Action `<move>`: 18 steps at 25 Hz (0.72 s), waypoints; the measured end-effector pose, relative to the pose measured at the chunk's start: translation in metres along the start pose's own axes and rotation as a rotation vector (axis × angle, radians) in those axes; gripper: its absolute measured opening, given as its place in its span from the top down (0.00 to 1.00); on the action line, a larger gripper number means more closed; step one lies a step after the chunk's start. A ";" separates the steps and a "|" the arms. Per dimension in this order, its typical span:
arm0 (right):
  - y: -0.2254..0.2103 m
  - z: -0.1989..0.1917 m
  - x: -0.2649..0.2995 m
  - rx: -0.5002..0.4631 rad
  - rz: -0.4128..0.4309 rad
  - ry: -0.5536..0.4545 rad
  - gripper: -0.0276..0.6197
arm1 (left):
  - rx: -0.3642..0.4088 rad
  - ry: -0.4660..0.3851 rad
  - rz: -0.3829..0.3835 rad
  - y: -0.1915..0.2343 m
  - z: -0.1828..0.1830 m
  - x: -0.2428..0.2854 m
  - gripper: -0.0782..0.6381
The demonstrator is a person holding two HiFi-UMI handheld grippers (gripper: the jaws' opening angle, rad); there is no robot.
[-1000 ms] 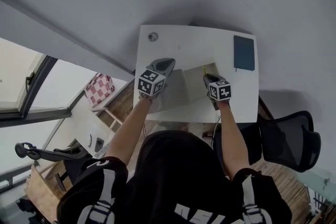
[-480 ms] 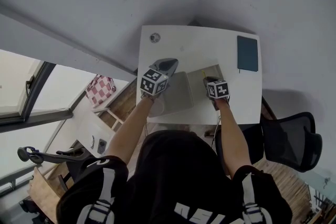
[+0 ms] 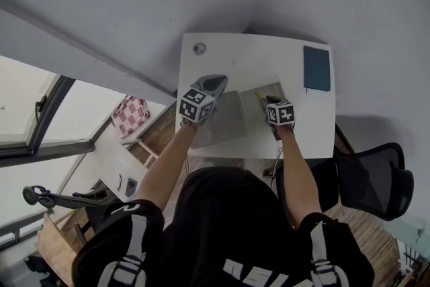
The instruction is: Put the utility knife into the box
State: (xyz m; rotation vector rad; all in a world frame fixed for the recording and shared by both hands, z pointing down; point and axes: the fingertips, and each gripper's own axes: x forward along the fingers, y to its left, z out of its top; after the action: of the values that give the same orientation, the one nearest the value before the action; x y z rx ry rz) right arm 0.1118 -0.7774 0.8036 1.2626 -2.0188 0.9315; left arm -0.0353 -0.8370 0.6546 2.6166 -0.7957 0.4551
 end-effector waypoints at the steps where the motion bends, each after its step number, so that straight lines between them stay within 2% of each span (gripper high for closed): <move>1: 0.000 0.004 -0.005 0.000 -0.002 -0.017 0.80 | 0.002 -0.004 0.001 -0.002 0.002 -0.001 0.86; 10: 0.000 0.050 -0.064 0.009 -0.020 -0.223 0.82 | 0.021 -0.052 0.010 -0.035 0.018 -0.011 0.86; 18: 0.008 0.072 -0.122 -0.005 -0.023 -0.373 0.85 | 0.045 -0.094 0.020 -0.073 0.029 -0.024 0.86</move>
State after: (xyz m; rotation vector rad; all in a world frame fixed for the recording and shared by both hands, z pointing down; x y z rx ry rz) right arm 0.1437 -0.7703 0.6655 1.5445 -2.2778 0.7185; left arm -0.0060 -0.7819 0.6013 2.6907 -0.8511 0.3618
